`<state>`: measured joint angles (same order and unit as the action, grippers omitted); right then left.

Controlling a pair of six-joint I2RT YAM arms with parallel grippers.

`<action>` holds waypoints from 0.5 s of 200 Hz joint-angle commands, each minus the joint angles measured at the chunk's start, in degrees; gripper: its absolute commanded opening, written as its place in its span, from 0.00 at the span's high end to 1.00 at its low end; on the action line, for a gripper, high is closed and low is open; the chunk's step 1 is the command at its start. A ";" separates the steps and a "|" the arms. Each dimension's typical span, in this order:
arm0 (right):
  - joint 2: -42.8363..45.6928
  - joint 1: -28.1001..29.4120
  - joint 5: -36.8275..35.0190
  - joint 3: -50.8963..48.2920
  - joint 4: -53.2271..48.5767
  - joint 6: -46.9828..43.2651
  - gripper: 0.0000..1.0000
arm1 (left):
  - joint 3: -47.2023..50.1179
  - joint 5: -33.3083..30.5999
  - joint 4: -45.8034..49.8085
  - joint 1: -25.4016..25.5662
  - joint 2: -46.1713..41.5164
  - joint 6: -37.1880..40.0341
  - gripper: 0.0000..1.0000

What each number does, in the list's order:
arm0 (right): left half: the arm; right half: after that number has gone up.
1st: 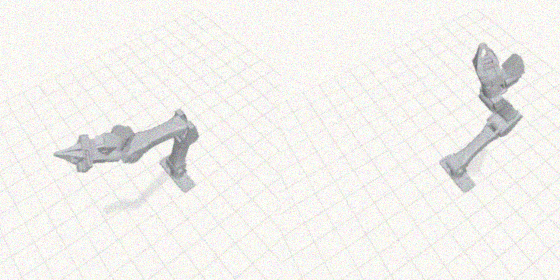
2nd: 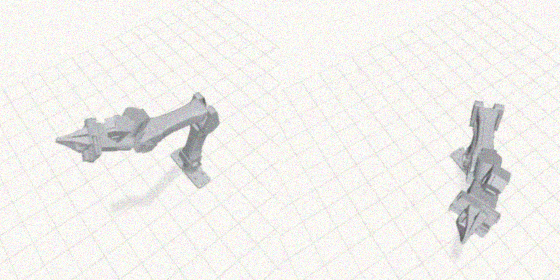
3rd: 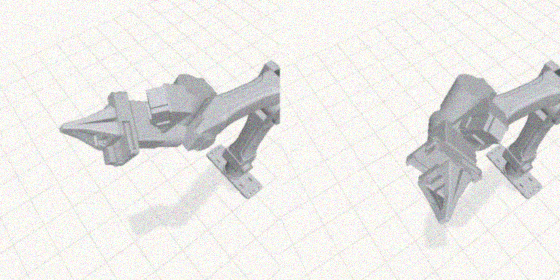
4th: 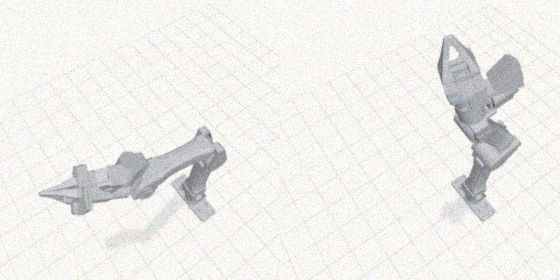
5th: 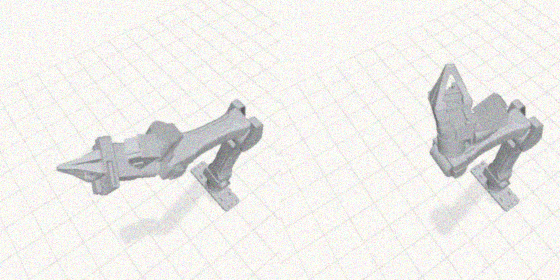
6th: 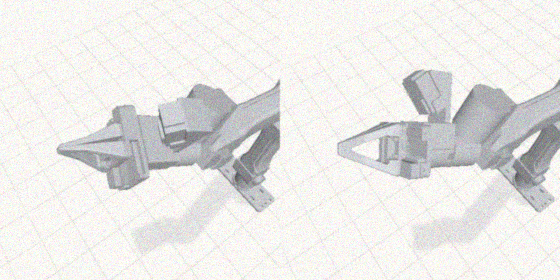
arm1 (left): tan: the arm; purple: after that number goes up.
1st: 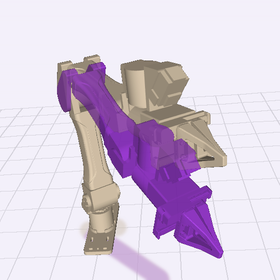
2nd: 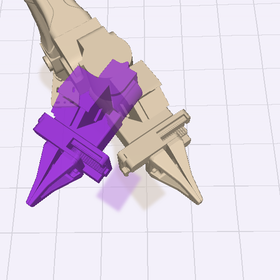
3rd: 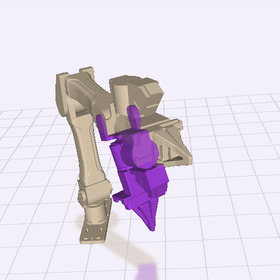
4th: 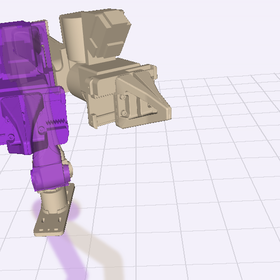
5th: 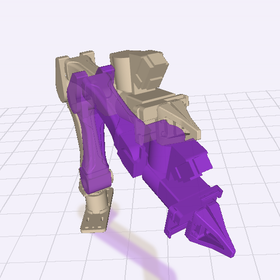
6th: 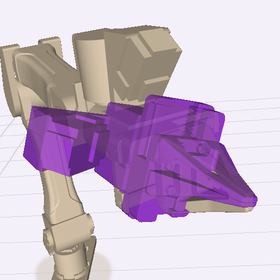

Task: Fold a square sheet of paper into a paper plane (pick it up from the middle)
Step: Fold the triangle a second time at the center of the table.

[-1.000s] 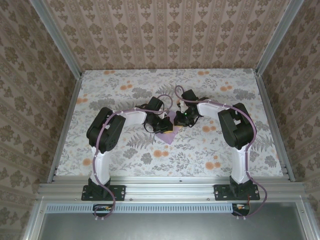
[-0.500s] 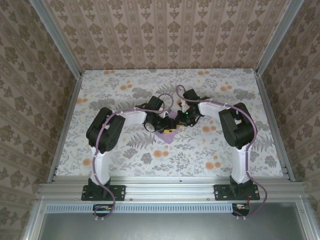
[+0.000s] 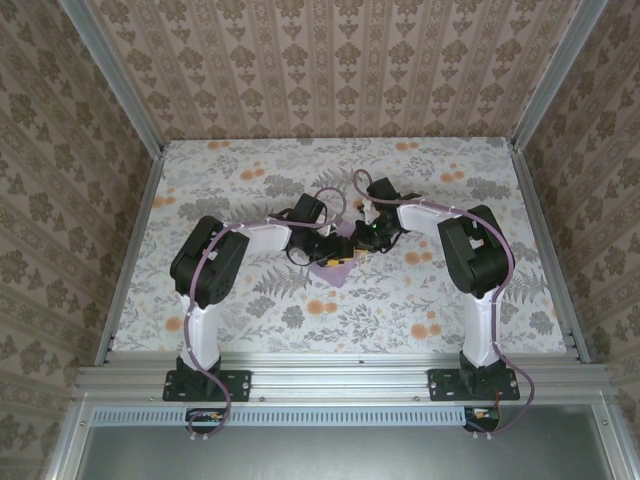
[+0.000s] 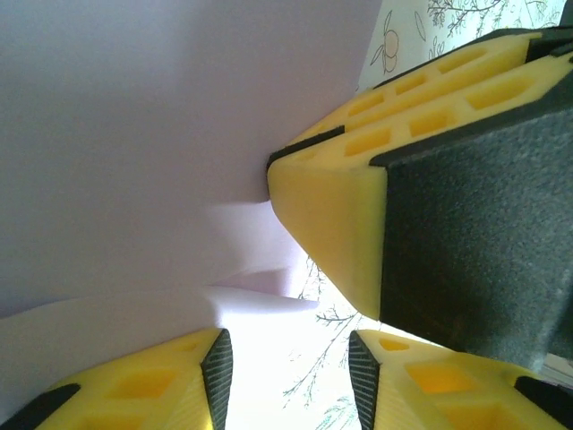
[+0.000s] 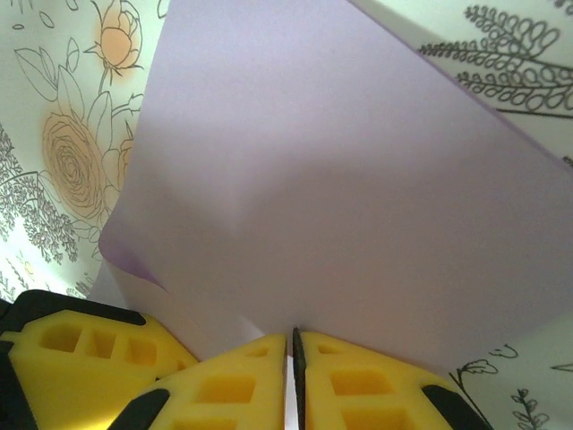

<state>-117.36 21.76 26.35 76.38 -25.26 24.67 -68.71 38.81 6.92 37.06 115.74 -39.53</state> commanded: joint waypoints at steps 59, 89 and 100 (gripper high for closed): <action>9.40 -2.07 4.38 -8.00 4.40 4.12 0.86 | 2.82 -2.33 -3.89 0.20 0.25 -0.27 0.71; 12.60 -1.88 8.67 -12.30 9.43 8.40 0.88 | 2.96 -2.34 -3.97 0.21 0.36 -0.26 0.77; 13.45 -1.76 9.54 -13.97 11.10 9.81 0.89 | 3.10 -2.33 -4.01 0.12 0.27 -0.18 0.78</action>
<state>-106.91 19.75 31.09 65.82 -18.92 30.00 -66.70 37.47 2.90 37.10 115.74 -39.68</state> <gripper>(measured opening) 0.120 0.232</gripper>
